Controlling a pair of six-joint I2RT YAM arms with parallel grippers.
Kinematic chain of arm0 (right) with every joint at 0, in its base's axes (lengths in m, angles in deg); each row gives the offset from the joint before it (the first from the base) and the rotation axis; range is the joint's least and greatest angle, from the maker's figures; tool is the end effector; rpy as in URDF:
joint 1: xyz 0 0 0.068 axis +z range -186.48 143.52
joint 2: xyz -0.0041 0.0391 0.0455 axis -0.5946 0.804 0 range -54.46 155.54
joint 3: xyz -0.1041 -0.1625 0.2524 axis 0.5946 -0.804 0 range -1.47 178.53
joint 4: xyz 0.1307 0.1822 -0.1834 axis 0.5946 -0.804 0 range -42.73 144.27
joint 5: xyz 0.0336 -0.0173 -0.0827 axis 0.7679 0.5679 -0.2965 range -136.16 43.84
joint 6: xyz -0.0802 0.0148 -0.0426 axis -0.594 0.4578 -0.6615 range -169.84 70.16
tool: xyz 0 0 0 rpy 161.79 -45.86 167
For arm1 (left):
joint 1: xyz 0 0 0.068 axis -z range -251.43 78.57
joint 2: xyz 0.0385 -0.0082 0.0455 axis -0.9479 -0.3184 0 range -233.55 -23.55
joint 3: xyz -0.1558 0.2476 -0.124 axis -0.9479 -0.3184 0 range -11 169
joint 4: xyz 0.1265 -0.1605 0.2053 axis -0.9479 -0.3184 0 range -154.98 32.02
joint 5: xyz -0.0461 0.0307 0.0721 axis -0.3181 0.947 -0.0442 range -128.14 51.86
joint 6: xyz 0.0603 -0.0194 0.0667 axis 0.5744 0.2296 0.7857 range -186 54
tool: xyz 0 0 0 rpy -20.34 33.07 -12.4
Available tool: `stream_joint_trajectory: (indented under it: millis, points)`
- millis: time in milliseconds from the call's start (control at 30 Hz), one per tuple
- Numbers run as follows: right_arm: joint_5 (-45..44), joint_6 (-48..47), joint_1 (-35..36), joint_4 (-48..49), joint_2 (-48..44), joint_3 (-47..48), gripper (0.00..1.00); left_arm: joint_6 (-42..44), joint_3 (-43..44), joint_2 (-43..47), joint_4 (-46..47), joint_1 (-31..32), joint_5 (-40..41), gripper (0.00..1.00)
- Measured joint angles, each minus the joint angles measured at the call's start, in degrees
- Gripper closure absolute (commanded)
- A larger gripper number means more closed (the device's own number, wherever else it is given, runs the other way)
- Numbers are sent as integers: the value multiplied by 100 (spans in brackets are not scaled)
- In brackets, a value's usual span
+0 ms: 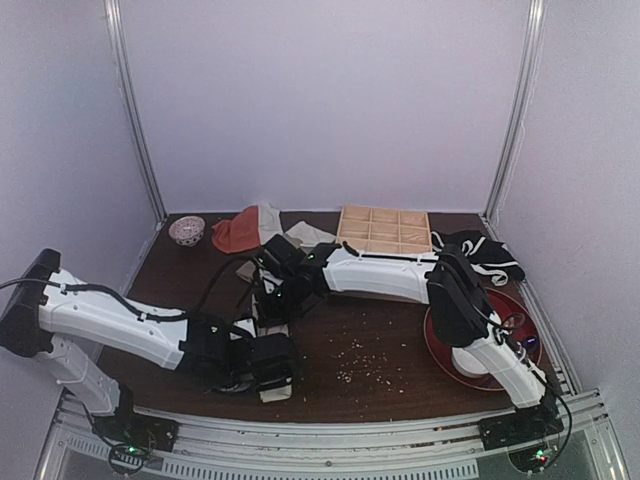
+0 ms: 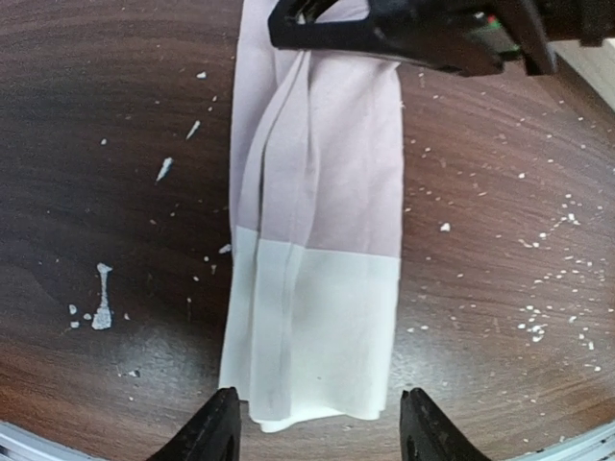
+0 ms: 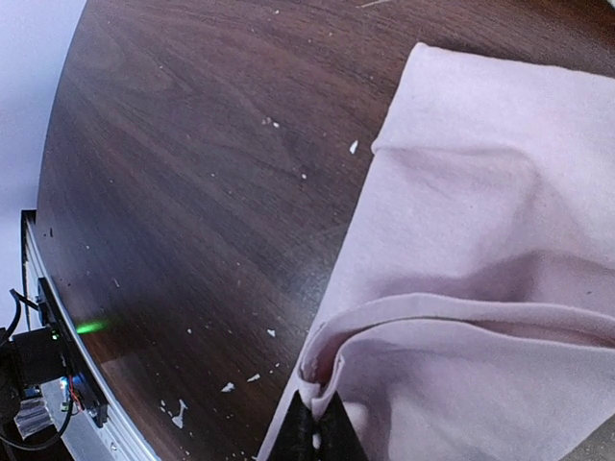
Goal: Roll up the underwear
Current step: Fold the underwear at the center of the board, then flatten out the underwear at the center of the board.
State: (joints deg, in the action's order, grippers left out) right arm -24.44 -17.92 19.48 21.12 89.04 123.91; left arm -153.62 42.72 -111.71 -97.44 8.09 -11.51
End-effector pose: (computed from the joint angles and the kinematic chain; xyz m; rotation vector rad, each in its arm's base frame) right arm 0.3348 0.5504 0.1520 -0.7461 2.6231 1.0399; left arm 0.0930 -0.2998 0.1755 -0.2739 2.6216 -0.3004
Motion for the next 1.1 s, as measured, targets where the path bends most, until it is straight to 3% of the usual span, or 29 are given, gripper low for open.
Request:
stream_joint_trajectory:
  millis: [333, 733, 933, 1100]
  points:
    - [13, 0, 0, 50, -2, -149, 99, 15, 7, -446, -107, 0, -79, 48]
    - [17, 2, 0, 66, -2, -160, 98, -48, -212, -516, 55, 0, -146, 63]
    - [17, 0, 0, 70, -2, -160, 99, -94, -363, -520, 105, 0, -203, 65]
    - [17, 2, 0, 72, -2, -160, 99, -122, -389, -562, 184, 0, -227, 77]
